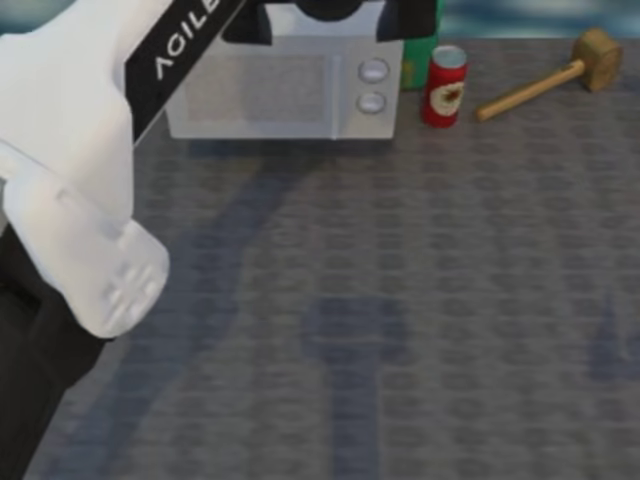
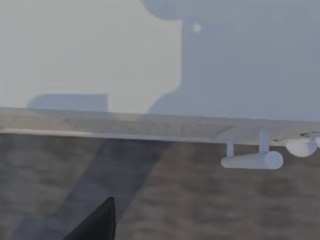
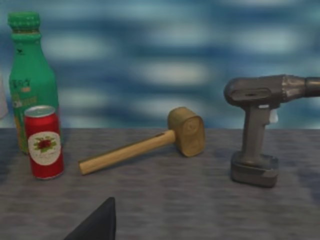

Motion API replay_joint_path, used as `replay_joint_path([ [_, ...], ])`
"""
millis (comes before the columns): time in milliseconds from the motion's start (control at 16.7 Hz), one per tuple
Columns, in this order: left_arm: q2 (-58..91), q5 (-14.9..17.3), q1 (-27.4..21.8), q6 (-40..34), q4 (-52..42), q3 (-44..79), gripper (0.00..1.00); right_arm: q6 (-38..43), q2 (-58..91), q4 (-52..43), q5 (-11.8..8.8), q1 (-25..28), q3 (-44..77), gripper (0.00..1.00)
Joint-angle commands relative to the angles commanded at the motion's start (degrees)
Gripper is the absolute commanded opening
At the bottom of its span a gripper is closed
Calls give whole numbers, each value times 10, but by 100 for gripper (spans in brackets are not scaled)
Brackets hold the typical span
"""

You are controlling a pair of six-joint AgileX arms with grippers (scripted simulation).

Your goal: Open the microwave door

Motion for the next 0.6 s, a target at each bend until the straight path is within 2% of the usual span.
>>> replay_joint_path([
  [240, 2, 2, 4, 2, 10, -9, 100, 0, 0, 0, 0, 0, 0, 100],
  [600, -2, 8, 20, 19, 120, -117, 100, 0, 0, 0, 0, 0, 0, 100],
])
